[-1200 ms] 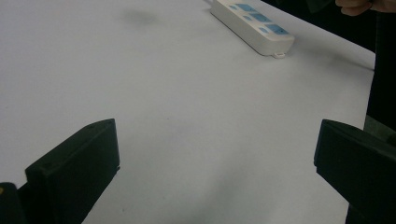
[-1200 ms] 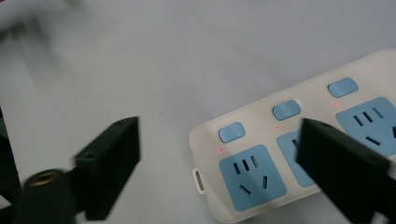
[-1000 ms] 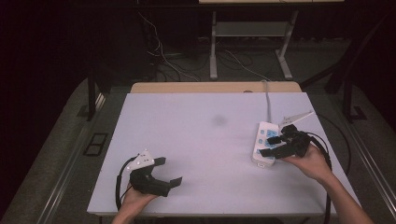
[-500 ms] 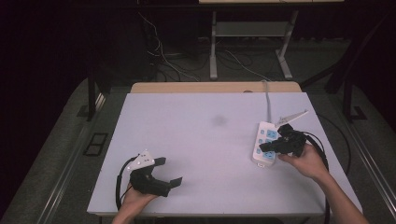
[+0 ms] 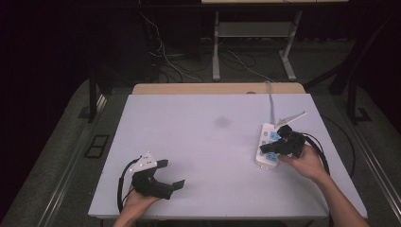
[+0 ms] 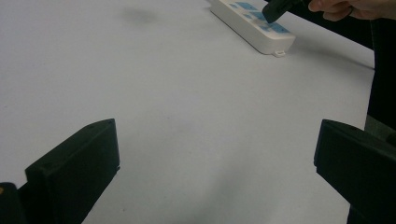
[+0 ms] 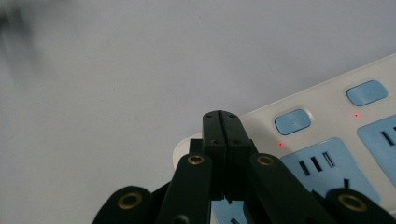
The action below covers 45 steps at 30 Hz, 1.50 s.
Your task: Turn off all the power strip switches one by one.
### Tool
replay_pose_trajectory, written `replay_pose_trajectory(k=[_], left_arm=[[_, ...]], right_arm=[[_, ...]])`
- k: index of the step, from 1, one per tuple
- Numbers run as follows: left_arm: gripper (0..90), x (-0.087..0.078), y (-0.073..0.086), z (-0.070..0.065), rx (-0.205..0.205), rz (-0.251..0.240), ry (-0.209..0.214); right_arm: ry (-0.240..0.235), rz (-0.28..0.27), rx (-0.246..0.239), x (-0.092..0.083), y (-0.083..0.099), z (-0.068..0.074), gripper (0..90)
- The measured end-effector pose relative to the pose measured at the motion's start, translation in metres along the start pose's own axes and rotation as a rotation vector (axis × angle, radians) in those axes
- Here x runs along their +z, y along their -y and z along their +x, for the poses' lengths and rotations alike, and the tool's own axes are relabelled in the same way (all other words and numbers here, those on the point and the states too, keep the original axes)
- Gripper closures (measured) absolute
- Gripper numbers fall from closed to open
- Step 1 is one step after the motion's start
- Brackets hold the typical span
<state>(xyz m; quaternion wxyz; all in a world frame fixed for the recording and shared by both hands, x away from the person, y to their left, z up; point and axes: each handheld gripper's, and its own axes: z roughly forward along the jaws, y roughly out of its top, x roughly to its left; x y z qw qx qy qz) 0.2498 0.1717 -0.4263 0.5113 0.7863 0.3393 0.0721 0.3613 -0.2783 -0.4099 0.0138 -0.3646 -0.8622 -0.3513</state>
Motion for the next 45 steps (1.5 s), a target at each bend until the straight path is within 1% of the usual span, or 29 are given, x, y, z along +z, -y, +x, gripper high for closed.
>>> replay_pose_trajectory(k=[5, 8, 10, 14, 23, 25, 30, 33, 35, 40, 41, 42, 45], left_arm=[[0.0, 0.0002, 0.0000, 0.0001, 0.002, 0.002, 0.000], [0.0, 0.0002, 0.0000, -0.0001, 0.001, 0.001, 0.001], [0.0, 0.0001, 0.0001, -0.0001, 0.001, 0.001, 0.001], [0.0, 0.0004, 0.0003, -0.0002, 0.003, 0.003, 0.001], [0.0, 0.0013, 0.0004, -0.0013, 0.009, 0.006, 0.004], [0.0, 0.0010, 0.0004, -0.0013, 0.010, 0.007, 0.003], [0.0, 0.0013, 0.0003, -0.0018, 0.011, 0.008, 0.003], [0.0, 0.0014, 0.0004, -0.0017, 0.011, 0.010, 0.001], [0.0, 0.0017, 0.0004, -0.0020, 0.013, 0.013, 0.000], [0.0, 0.0021, 0.0005, -0.0023, 0.015, 0.017, 0.001], [0.0, 0.0022, 0.0004, -0.0023, 0.015, 0.017, 0.001], [0.0, 0.0022, 0.0004, -0.0023, 0.015, 0.017, 0.001], [0.0, 0.0021, 0.0003, -0.0017, 0.016, 0.017, 0.000]], right_arm=[[-0.003, 0.006, 0.001, 0.0046, 0.0000, -0.0017, 89.6], [0.004, 0.022, -0.004, 0.0079, 0.0007, -0.0018, 89.6], [0.002, 0.018, -0.002, 0.0082, 0.0010, -0.0018, 89.6], [0.011, 0.015, -0.024, 0.0081, 0.0016, -0.0005, 89.7], [0.019, 0.014, -0.044, 0.0083, 0.0024, 0.0012, 90.0], [0.015, 0.012, -0.038, 0.0083, 0.0025, 0.0006, 90.0], [-0.012, -0.008, -0.023, 0.0081, 0.0057, -0.0034, 90.0], [-0.015, -0.021, -0.018, 0.0075, 0.0082, -0.0043, 90.0], [-0.017, -0.019, -0.012, 0.0077, 0.0079, -0.0046, 90.0], [-0.022, -0.014, -0.013, 0.0087, 0.0076, -0.0059, 90.0], [-0.022, -0.014, -0.013, 0.0087, 0.0076, -0.0059, 90.0], [-0.009, -0.010, -0.025, 0.0085, 0.0072, -0.0042, 90.0], [0.002, -0.012, -0.028, 0.0083, 0.0076, -0.0023, 90.0]])
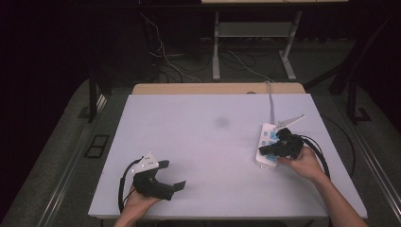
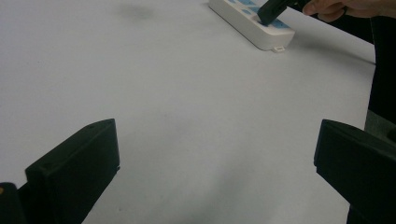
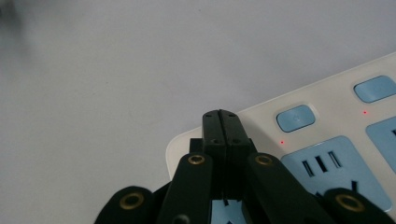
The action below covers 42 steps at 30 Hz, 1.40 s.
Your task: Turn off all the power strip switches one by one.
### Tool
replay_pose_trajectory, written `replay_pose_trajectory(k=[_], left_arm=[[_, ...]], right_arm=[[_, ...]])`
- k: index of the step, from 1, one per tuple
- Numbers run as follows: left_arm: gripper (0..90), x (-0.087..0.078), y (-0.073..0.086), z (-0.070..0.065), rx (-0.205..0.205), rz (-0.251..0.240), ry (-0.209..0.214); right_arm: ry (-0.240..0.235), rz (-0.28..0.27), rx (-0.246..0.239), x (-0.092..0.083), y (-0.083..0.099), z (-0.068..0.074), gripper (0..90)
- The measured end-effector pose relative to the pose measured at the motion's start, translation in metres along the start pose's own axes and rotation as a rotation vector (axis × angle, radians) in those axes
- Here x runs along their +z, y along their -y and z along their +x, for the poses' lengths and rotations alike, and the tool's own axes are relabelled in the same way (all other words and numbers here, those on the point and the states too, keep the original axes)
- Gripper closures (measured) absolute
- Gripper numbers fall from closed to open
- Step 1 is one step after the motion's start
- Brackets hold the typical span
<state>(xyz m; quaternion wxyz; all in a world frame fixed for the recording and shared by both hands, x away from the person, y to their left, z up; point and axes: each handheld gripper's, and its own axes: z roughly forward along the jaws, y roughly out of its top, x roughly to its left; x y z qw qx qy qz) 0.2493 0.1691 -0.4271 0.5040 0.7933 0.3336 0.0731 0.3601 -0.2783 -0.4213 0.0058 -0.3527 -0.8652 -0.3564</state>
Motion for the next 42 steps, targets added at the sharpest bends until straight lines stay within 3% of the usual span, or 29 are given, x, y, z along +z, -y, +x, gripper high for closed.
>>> replay_pose_trajectory(k=[12, 14, 42], left_arm=[[0.0, 0.000, 0.000, 0.001, -0.005, -0.003, 0.001], [0.0, 0.000, 0.000, 0.001, -0.007, -0.003, 0.001], [0.0, 0.001, 0.000, 0.003, -0.012, -0.002, -0.003]], right_arm=[[-0.009, -0.006, 0.023, 0.000, 0.000, -0.001, 90.0], [-0.020, -0.023, 0.022, -0.003, 0.000, -0.001, 90.0], [-0.014, -0.018, 0.000, -0.025, -0.006, 0.000, 90.0]])
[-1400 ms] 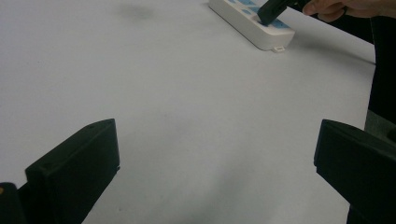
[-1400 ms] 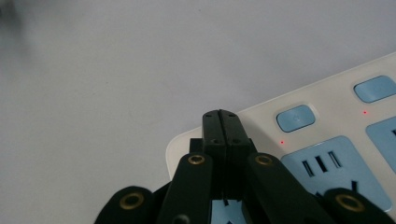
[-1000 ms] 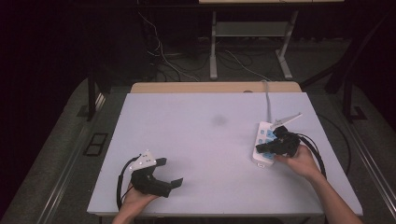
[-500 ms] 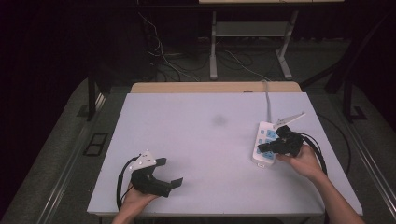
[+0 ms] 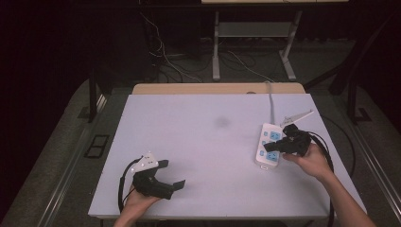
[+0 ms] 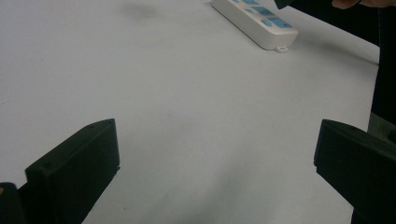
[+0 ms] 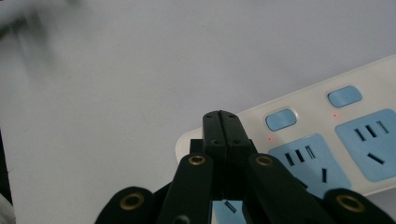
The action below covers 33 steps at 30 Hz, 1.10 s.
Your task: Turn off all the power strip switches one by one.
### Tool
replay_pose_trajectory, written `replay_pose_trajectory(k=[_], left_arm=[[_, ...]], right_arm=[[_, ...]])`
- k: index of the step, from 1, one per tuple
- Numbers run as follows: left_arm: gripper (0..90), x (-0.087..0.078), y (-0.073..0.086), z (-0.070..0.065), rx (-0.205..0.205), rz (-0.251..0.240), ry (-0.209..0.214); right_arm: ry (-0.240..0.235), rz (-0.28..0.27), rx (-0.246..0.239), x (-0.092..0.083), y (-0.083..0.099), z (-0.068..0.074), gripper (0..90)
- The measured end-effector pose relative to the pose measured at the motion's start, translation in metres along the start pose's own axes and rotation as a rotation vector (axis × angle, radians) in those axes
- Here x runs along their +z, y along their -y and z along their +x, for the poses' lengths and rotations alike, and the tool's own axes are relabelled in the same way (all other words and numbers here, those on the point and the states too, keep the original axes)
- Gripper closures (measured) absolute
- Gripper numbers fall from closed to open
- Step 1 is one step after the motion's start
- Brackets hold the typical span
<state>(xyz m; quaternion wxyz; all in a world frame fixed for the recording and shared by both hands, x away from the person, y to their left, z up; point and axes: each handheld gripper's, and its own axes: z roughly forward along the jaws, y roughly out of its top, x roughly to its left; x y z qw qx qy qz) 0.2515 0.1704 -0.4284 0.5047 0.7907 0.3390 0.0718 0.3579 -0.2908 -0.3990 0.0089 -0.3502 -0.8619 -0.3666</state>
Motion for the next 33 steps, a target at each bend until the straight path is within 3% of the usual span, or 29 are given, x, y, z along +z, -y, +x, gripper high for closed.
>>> replay_pose_trajectory(k=[22, 33], left_arm=[[0.0, -0.001, 0.000, 0.001, -0.001, -0.002, 0.000], [0.0, -0.002, 0.000, 0.002, -0.004, -0.004, -0.001]], right_arm=[[0.026, 0.026, -0.018, -0.006, -0.025, -0.008, 90.0], [0.027, 0.043, -0.014, 0.004, -0.027, -0.016, 90.0]])
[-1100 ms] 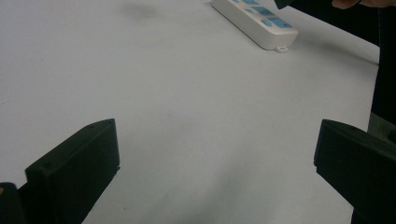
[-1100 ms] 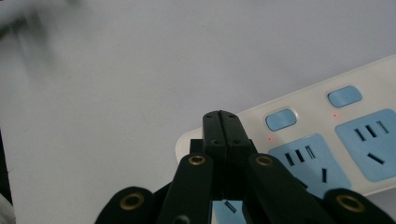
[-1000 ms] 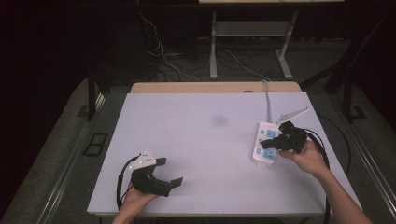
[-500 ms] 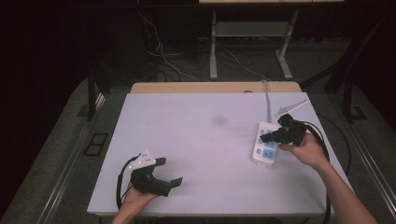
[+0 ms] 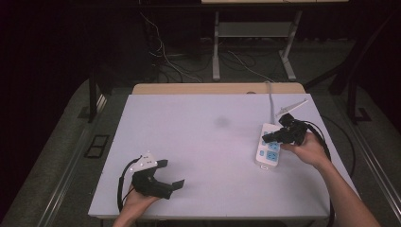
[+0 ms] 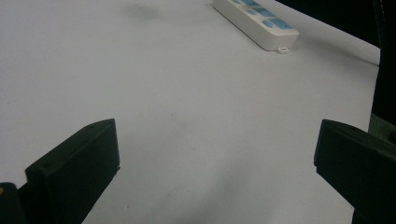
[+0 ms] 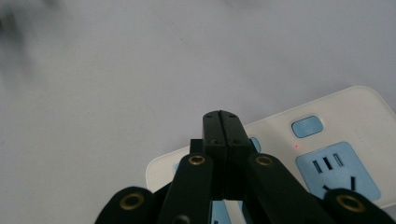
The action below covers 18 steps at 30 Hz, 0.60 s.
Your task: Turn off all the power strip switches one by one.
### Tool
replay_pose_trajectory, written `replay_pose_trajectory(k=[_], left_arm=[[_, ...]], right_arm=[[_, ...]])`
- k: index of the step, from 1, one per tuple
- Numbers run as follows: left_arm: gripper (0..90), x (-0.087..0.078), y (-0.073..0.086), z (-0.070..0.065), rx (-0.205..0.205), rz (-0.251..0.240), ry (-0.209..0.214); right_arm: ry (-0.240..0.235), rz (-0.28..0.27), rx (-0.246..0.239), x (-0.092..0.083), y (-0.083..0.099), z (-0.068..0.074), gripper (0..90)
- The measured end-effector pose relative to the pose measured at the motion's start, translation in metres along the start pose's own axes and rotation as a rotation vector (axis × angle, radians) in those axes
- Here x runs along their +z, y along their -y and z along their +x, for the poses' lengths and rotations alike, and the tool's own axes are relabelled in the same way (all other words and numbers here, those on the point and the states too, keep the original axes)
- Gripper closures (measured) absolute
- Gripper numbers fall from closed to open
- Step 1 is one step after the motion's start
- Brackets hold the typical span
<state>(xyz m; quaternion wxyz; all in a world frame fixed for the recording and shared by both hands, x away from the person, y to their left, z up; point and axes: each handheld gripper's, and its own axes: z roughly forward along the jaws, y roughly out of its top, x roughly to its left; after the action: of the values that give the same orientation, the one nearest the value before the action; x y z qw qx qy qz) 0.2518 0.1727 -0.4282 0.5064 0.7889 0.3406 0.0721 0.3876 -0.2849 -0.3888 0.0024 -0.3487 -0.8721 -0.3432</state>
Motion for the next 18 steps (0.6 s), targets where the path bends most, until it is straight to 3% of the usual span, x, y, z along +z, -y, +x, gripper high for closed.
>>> replay_pose_trajectory(k=[18], left_arm=[[0.0, 0.000, 0.000, 0.000, 0.001, 0.000, -0.003]], right_arm=[[0.004, 0.013, 0.012, 0.010, 0.002, -0.013, 90.0]])
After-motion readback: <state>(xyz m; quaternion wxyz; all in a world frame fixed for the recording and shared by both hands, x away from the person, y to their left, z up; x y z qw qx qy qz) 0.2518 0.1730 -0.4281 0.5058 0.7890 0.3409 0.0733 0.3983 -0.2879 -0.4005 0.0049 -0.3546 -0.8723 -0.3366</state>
